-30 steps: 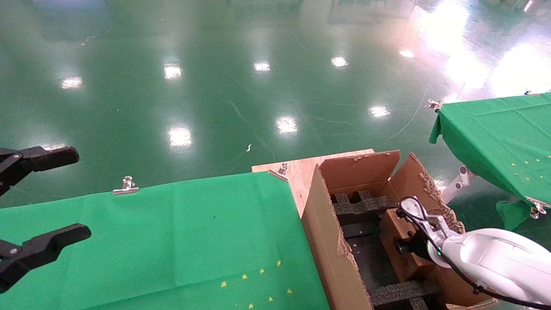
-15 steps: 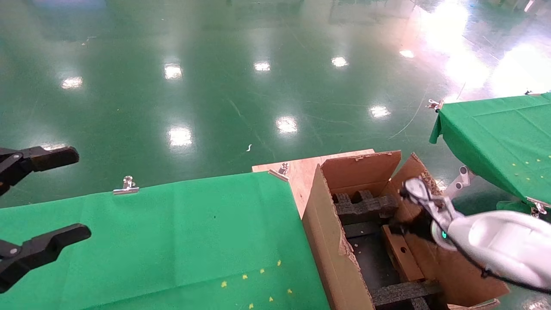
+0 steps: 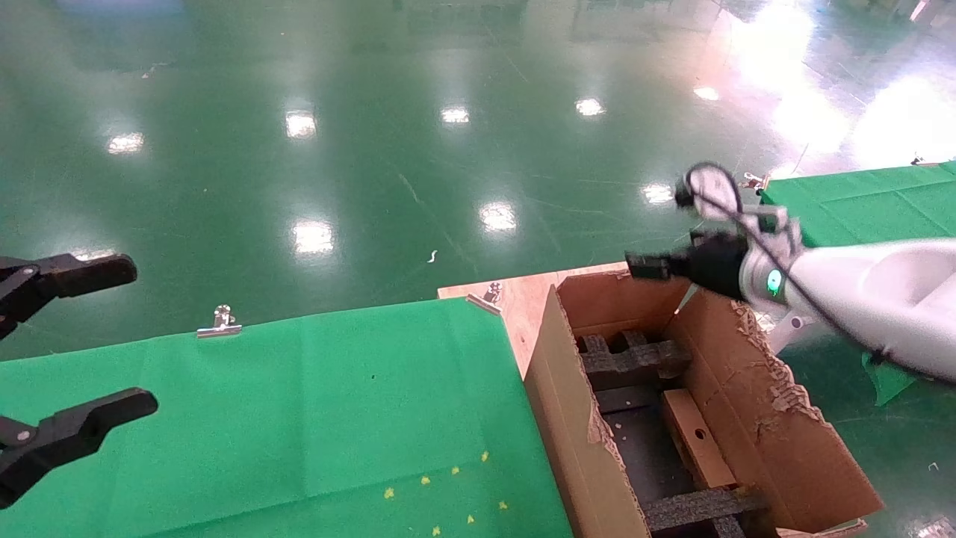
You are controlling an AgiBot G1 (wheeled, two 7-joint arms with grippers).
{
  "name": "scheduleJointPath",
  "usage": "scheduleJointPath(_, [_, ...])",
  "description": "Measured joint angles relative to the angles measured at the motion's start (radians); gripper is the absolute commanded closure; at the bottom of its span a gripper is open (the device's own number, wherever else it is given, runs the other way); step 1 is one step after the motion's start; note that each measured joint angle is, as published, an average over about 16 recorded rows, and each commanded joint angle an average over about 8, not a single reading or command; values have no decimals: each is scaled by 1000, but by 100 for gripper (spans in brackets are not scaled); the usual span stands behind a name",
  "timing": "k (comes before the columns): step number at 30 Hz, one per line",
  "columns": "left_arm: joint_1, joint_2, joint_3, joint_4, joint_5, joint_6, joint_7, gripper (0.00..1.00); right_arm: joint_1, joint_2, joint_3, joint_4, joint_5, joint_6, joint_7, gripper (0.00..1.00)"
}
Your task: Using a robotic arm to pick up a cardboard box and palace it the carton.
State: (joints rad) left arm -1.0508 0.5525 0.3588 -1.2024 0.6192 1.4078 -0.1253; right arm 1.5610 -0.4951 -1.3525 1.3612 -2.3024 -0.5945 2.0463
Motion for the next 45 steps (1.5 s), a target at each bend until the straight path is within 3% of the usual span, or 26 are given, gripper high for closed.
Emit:
scheduleJointPath(11, [0,0,0,0,0,0,0,0,59,11,8,10,99,19,-71,0])
scheduleJointPath(17, [0,0,0,0,0,0,0,0,47,8,14,7,99,11,-74,0])
scheduleJointPath(23, [0,0,0,0,0,0,0,0,21,2,57,2,151,-28,-142,0])
scheduleJointPath(29, [0,0,0,0,0,0,0,0,-21,-8,140,-4,266,-99,-281,0])
scheduleJointPath(45, [0,0,0,0,0,0,0,0,-163,-41,423,-26,663,-343,-761,0])
